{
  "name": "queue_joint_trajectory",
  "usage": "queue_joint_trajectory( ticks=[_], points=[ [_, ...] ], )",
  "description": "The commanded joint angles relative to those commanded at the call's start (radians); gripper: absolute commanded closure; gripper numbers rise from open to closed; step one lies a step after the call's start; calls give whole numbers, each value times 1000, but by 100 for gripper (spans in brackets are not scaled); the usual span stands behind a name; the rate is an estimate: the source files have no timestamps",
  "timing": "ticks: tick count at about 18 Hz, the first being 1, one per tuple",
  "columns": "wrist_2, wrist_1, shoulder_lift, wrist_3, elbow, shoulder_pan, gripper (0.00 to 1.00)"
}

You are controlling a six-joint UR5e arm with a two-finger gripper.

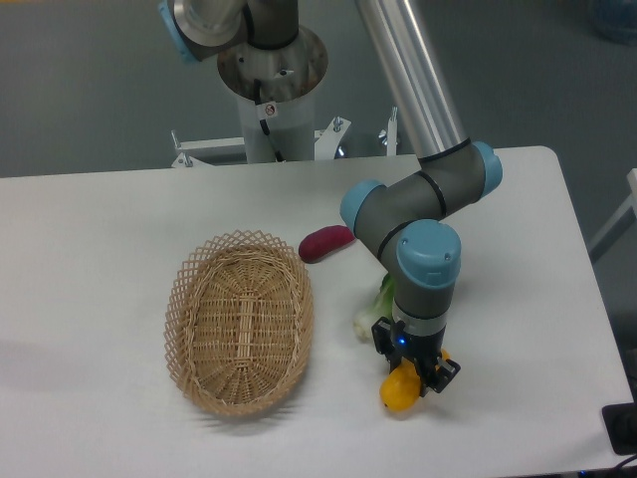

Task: Pick up the mango from the table
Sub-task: 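Lower the gripper around the mango and close the fingers on it, then lift the grasped mango up off the table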

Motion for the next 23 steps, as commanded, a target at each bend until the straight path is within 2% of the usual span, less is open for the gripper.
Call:
queue_joint_trajectory(
  ticks=[5,10,14,17,19,21,23],
  points=[
    [-8,0,31,1,14,9,52],
    [-18,-28,124,12,15,37,51],
    [-15,-153,193,14,28,48,50],
    [-14,-296,241,21,51,67,50],
    [-15,-391,262,73,70,80,50],
    [-15,-440,284,107,78,95,50],
    [-18,-453,291,113,80,115,50]
  ],
)
